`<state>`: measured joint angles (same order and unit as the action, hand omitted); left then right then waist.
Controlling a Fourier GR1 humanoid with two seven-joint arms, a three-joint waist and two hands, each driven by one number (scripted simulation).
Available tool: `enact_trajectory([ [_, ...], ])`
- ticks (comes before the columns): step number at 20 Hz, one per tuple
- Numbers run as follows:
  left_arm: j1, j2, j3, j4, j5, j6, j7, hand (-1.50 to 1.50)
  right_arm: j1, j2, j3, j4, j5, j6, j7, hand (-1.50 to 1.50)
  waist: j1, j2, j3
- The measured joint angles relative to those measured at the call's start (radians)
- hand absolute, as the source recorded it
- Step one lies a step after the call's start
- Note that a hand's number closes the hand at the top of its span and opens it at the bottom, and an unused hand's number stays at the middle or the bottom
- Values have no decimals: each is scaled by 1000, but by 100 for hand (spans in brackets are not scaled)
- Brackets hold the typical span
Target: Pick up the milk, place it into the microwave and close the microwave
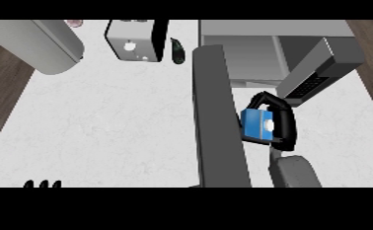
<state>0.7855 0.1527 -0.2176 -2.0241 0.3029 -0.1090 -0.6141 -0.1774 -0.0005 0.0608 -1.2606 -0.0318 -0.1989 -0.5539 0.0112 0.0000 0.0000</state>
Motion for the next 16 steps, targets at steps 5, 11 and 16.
enact_trajectory([
  [5, 11, 5, 6, 21, 0, -20, -25, -150, -134, 0, -15, 167, 21, -89, 14, 150, 5, 1, 0],
  [11, 8, 20, 33, 38, 20, -48, -34, -150, -327, -6, -85, 460, -12, -135, -48, 150, 14, 5, 1],
  [16, 6, 26, 40, 34, 23, -53, -24, -150, -480, -38, -167, 696, -20, -145, -108, 150, 24, 10, 1],
])
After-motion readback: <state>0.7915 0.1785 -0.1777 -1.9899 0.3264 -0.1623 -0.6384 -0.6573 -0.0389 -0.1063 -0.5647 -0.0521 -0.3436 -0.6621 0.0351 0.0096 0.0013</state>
